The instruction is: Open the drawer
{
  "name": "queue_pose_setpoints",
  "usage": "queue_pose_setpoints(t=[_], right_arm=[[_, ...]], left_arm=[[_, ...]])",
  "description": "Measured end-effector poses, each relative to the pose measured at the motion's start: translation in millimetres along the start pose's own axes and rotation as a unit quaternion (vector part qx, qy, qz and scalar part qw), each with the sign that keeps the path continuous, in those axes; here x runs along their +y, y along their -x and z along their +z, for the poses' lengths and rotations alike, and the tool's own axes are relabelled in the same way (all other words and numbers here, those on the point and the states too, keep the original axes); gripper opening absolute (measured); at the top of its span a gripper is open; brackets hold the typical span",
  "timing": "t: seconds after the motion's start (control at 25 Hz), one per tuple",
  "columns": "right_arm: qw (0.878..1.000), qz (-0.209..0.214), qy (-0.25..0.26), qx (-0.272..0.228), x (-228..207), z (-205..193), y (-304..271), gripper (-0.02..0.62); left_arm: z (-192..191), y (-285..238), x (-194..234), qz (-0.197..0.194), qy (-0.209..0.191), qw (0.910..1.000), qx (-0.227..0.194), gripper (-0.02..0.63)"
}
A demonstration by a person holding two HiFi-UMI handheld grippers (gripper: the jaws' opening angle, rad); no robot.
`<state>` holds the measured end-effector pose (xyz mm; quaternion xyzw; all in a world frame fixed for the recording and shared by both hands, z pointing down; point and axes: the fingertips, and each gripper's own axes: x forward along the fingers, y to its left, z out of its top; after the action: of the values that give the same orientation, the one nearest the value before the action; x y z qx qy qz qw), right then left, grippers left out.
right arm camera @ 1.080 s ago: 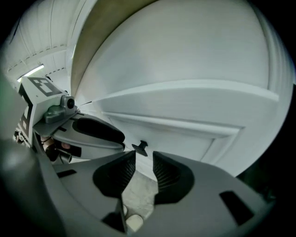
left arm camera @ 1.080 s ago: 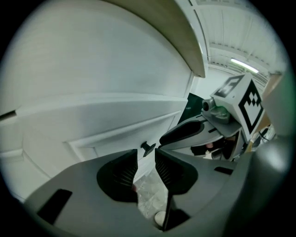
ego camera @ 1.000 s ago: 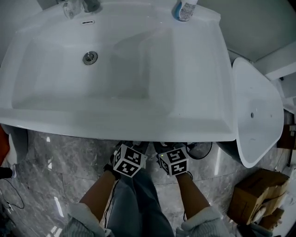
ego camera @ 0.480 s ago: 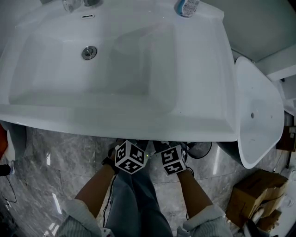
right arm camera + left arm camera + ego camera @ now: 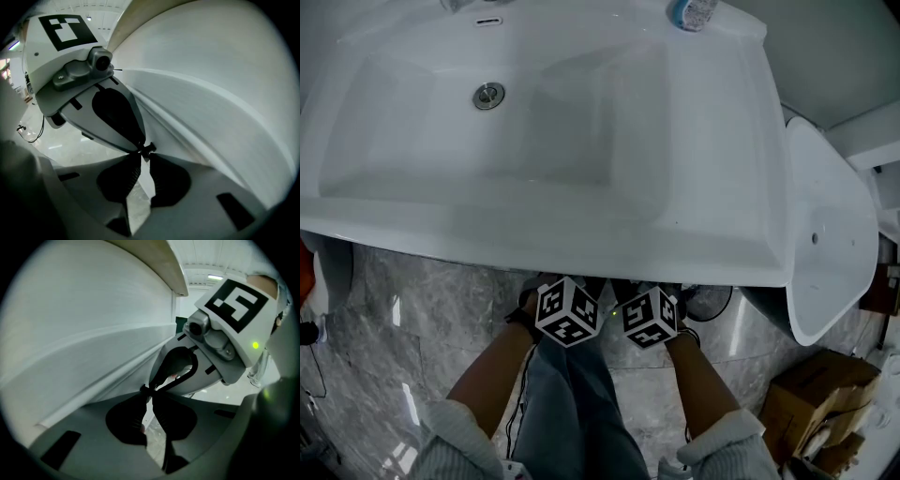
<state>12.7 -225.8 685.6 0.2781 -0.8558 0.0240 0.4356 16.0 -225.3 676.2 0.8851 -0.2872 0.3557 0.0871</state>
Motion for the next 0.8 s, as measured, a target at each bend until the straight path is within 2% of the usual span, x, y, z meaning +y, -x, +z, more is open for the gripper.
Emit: queue_pose_setpoints(t=[0.24,0.8], right_arm=[[1.0,0.007,-0.007,0.0,0.2,-0.3,0.5,0.052],[0.999,0.013,-0.031,0.009,9.0,-2.8,7.0,0.044]], left_arm=[[-0.4,0.6,-0.6,0.017,-0.004,0.9999,0.0,0.046],[-5.0,6.0,-8.1,0.019,0.033,0.9993,0.0,0.043]])
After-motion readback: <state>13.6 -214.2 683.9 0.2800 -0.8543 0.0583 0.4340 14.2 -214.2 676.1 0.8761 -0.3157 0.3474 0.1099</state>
